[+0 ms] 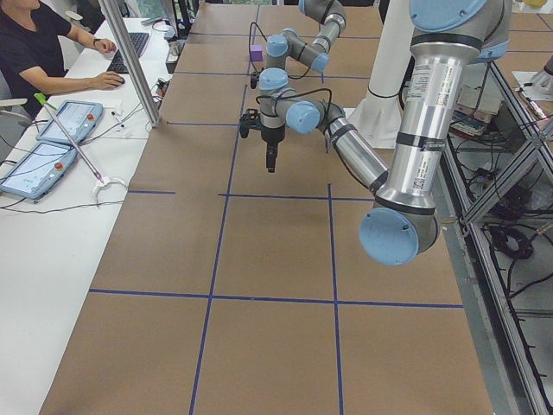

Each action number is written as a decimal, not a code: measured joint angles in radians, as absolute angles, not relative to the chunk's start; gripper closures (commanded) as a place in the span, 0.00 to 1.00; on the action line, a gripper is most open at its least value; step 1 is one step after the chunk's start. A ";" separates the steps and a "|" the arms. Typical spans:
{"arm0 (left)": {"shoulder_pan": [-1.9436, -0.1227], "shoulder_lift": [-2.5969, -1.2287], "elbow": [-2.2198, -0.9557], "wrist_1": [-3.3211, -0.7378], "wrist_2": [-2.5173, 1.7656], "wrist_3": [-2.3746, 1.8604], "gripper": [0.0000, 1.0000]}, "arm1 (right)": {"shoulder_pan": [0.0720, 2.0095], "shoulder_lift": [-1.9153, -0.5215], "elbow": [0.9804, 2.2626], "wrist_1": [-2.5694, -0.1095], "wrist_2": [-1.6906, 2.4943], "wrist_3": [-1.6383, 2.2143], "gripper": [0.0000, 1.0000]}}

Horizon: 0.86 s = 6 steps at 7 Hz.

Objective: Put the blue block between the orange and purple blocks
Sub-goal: 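Carry the light blue cube with the right gripper toward the purple cube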

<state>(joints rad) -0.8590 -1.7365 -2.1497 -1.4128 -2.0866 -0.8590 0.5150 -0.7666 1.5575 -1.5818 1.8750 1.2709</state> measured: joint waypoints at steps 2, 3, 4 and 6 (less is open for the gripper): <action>-0.859 -1.736 -2.160 -1.413 -2.088 -0.882 0.00 | 0.592 -0.927 1.752 -1.632 1.904 1.249 0.84; -0.859 -1.736 -2.161 -1.413 -2.087 -0.887 0.00 | 0.640 -1.024 1.830 -1.636 1.910 1.223 0.84; -0.859 -1.736 -2.162 -1.413 -2.087 -0.891 0.00 | 0.709 -1.126 1.884 -1.636 1.934 1.166 0.84; -0.858 -1.738 -2.165 -1.414 -2.086 -0.910 0.00 | 0.886 -1.304 1.931 -1.633 2.056 0.939 0.83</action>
